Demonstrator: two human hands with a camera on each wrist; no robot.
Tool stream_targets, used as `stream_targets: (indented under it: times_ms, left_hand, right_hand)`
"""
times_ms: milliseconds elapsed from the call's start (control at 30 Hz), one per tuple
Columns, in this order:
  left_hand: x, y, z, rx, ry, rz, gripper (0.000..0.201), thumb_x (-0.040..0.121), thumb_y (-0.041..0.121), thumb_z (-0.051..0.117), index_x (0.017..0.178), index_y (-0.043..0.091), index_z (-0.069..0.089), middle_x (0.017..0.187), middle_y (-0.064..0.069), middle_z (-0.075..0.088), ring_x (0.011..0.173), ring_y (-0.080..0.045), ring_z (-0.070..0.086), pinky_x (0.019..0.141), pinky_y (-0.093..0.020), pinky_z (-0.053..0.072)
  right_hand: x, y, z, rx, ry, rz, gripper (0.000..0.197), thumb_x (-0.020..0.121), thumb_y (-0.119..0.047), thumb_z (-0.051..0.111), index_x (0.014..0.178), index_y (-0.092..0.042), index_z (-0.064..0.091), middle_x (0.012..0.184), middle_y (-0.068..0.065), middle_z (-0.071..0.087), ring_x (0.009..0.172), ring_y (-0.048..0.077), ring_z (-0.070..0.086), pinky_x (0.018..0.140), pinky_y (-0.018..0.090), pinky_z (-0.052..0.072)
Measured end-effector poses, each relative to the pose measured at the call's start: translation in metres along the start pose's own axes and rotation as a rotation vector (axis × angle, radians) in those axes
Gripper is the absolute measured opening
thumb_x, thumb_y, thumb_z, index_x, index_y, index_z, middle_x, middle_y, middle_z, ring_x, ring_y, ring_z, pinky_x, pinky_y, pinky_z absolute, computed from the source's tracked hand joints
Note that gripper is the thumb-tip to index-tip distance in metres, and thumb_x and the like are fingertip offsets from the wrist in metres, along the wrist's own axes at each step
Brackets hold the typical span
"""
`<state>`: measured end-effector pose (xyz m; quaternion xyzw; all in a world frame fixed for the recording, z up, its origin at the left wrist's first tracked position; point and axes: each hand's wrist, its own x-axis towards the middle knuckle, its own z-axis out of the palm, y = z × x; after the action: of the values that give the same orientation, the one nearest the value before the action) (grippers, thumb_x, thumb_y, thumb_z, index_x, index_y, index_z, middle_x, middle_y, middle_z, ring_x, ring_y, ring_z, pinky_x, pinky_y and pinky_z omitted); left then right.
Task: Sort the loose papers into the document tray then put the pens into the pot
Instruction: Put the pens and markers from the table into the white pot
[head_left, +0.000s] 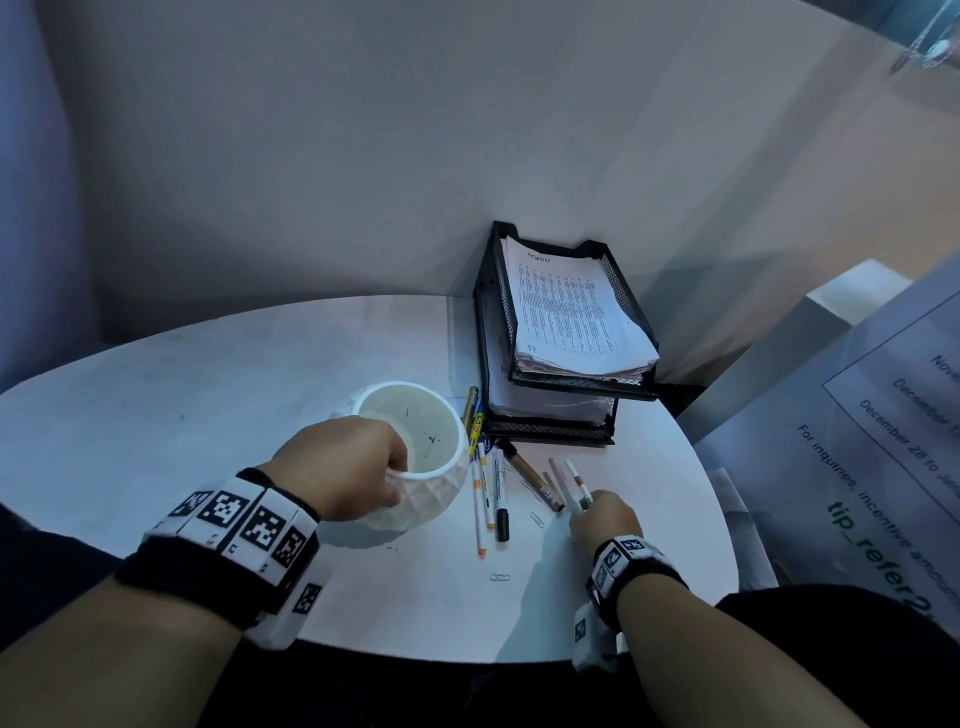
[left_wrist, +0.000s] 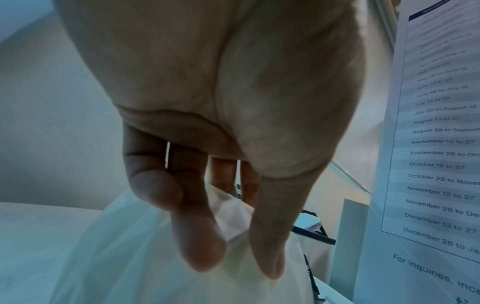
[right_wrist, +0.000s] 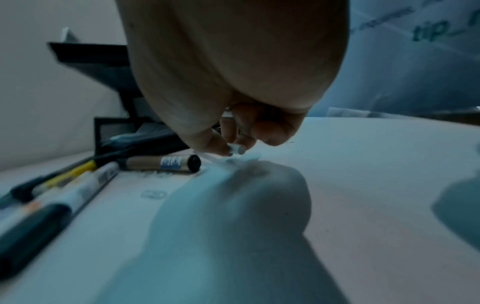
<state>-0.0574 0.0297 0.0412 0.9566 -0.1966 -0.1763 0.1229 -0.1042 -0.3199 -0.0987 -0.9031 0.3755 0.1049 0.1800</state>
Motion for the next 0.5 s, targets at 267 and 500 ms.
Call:
stream_targets:
  times_ms: [267, 500]
  left_hand:
    - [-0.004, 0.001, -0.004, 0.006, -0.003, -0.002, 0.007, 0.083, 0.036, 0.07, 0.09, 0.035, 0.071, 0.086, 0.009, 0.068, 0.087, -0.016, 0.059, 0.062, -0.028, 0.039]
    - [-0.008, 0.009, -0.004, 0.008, -0.035, 0.01, 0.019, 0.083, 0.036, 0.071, 0.102, 0.036, 0.074, 0.098, 0.009, 0.069, 0.093, -0.017, 0.06, 0.068, -0.028, 0.041]
  right_hand:
    - [-0.018, -0.032, -0.027, 0.855, 0.02, 0.008, 0.011, 0.089, -0.021, 0.04, 0.081, -0.018, 0.047, 0.074, 0.007, 0.048, 0.06, 0.022, 0.042, 0.057, 0.031, 0.034]
    - [-0.077, -0.11, -0.054, 1.536, -0.383, -0.181, 0.025, 0.093, 0.007, 0.033, 0.097, -0.014, 0.047, 0.068, 0.008, 0.055, 0.065, 0.025, 0.055, 0.07, 0.041, 0.051]
